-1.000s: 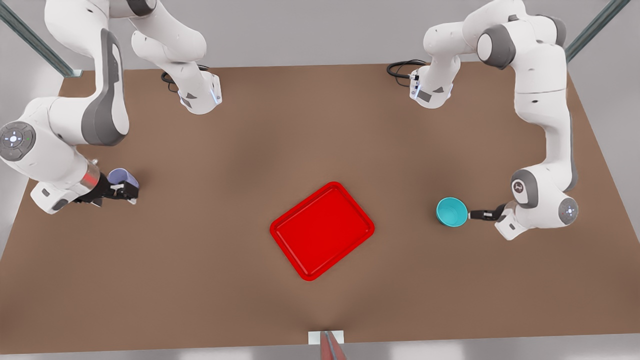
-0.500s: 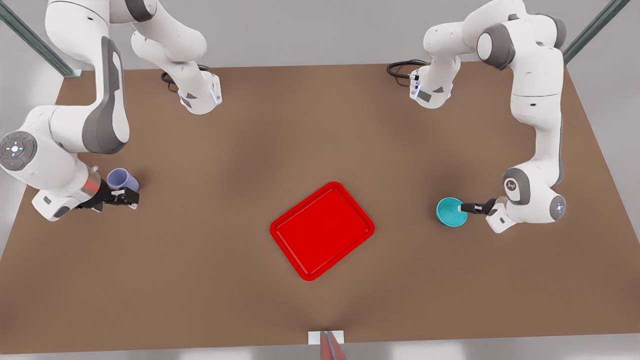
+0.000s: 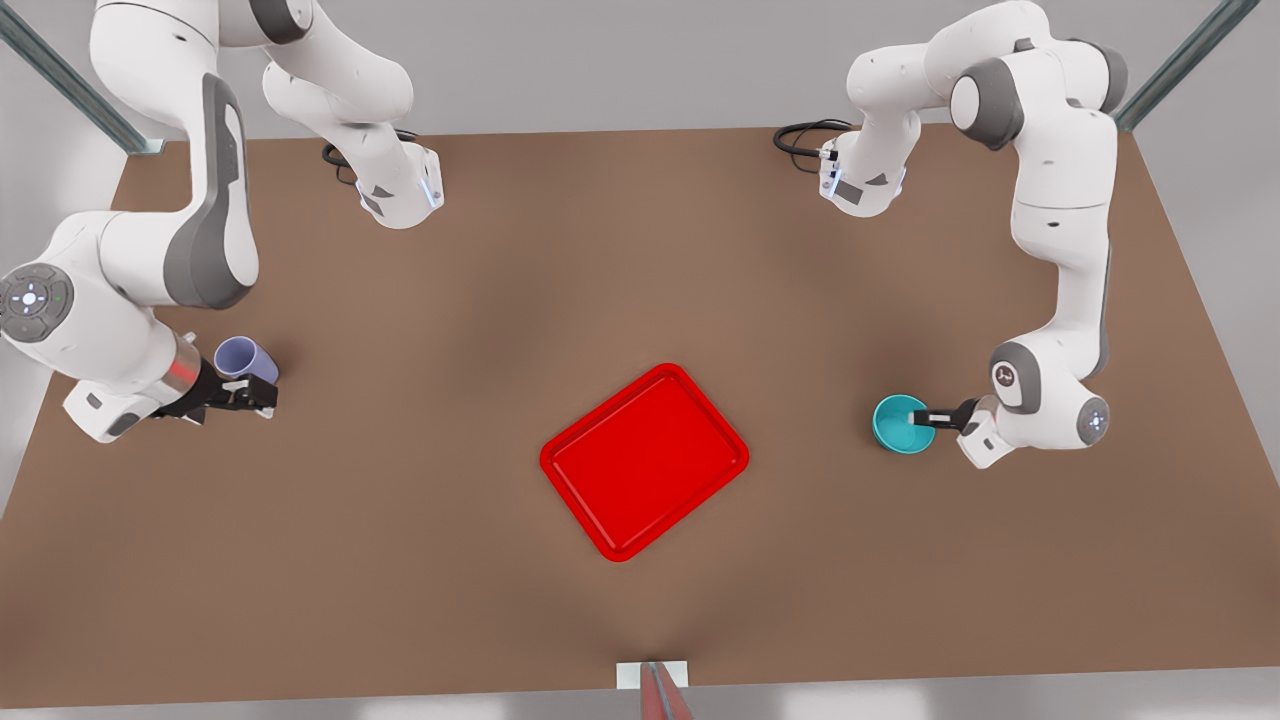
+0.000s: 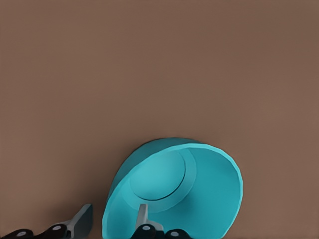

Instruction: Place the bowl on the tray with the left arm and the cup on the tray with the right arm

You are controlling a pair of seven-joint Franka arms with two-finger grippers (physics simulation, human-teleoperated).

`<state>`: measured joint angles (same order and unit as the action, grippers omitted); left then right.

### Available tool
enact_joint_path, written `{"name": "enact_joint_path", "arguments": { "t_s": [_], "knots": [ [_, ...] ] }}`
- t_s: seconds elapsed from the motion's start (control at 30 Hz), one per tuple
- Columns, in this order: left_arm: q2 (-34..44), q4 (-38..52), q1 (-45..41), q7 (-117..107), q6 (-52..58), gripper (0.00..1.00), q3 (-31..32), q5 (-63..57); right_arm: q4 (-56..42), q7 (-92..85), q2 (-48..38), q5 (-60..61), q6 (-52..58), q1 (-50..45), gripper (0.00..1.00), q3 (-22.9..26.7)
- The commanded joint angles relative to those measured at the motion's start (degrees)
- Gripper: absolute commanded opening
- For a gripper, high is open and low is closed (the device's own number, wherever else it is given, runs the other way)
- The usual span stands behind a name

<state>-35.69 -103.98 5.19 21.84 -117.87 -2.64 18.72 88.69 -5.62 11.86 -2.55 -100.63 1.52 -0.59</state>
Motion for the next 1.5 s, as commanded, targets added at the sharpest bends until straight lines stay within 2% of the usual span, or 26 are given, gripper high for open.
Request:
{"name": "enact_joint_path", "arguments": {
  "t_s": [0.0,0.03,0.07,0.1,0.13,0.47,0.5,0.57,0.63,0.67,0.7,0.83,1.03,1.07,1.1,1.27,1.3,1.33,1.37,1.43,1.47],
  "knots": [
    [0.0,0.0,0.0,-0.2,0.0,0.35,0.0,0.2,0.0,0.0,-0.1,-0.1,0.0,-0.1,1.0,0.1],
    [0.0,0.0,0.0,-2.7,0.0,0.35,0.0,0.3,-0.1,0.0,-0.1,-0.1,0.0,-0.1,1.0,0.1],
    [-0.1,0.0,0.0,-4.8,0.1,0.31,0.0,0.4,0.0,0.0,-0.2,-0.1,0.0,-0.7,1.0,0.5],
    [0.0,0.0,0.0,-5.8,0.1,0.28,0.0,0.4,0.0,0.0,-0.2,0.0,0.0,-3.3,1.0,3.8],
    [-0.1,0.0,0.0,-6.9,0.1,0.22,0.0,0.4,0.0,-0.6,-0.1,1.5,0.0,-2.8,1.0,3.8],
    [0.8,1.8,-1.3,-16.3,1.1,0.21,0.5,0.6,0.0,-1.3,0.2,1.9,0.0,-1.7,1.0,3.4],
    [1.3,2.6,-3.2,-19.0,1.1,0.21,0.5,2.6,-0.1,-1.3,0.4,1.9,0.0,-1.8,1.0,3.4],
    [4.0,2.8,-5.5,-29.7,1.1,0.21,5.0,3.2,-0.1,-2.0,0.4,2.0,0.2,-1.5,1.0,3.6],
    [2.3,6.1,-10.2,-41.8,0.9,0.21,8.5,3.2,0.2,-2.2,0.2,2.6,0.2,-1.3,1.0,3.2],
    [-0.4,10.3,-13.7,-48.4,0.9,0.21,8.5,3.2,0.3,-2.3,0.3,2.6,0.4,3.6,1.0,-1.4],
    [-1.9,12.9,-16.8,-54.8,1.0,0.21,8.6,3.2,0.4,-2.2,0.2,2.5,0.4,5.1,1.0,-3.1],
    [-4.0,18.5,-24.8,-71.1,1.1,0.21,9.2,4.9,2.4,-1.7,-1.3,2.5,0.7,4.8,1.0,-2.9],
    [-8.3,18.7,-28.2,-72.7,-2.5,0.21,9.3,7.7,5.6,-1.6,-2.9,2.1,0.0,5.3,1.0,-2.9],
    [-8.5,18.7,-28.2,-71.9,-2.6,0.51,9.3,7.6,5.6,-1.6,-2.7,2.1,0.0,5.4,1.0,-2.8],
    [-8.9,18.7,-28.2,-71.7,-3.0,1.0,9.3,7.6,5.5,-1.6,-2.5,2.1,0.1,5.4,1.0,-2.7],
    [-8.0,18.8,-27.3,-70.8,-3.2,1.0,9.0,6.9,5.4,-1.7,-2.0,2.1,0.5,6.3,1.0,-2.6],
    [-7.2,20.2,-26.7,-68.9,-2.5,1.0,8.5,3.0,5.4,-1.7,-1.8,2.0,0.5,6.5,1.0,-2.6],
    [-4.2,21.5,-24.0,-65.6,2.2,1.0,8.4,-4.7,5.5,-1.9,-1.8,2.0,0.7,6.9,1.0,-2.6],
    [0.9,24.9,-23.2,-56.2,15.1,1.0,2.9,-13.4,5.7,-2.1,-1.8,2.0,0.8,7.4,1.0,-2.4],
    [7.2,31.9,-22.3,-26.6,34.7,1.0,-8.3,-13.8,8.4,-2.7,-2.2,1.9,0.9,8.7,1.0,-1.3],
    [9.2,31.8,-22.3,-19.7,37.2,1.0,-9.8,-16.0,10.0,-4.7,-2.5,1.9,0.3,9.2,1.0,0.0]
  ]
}}
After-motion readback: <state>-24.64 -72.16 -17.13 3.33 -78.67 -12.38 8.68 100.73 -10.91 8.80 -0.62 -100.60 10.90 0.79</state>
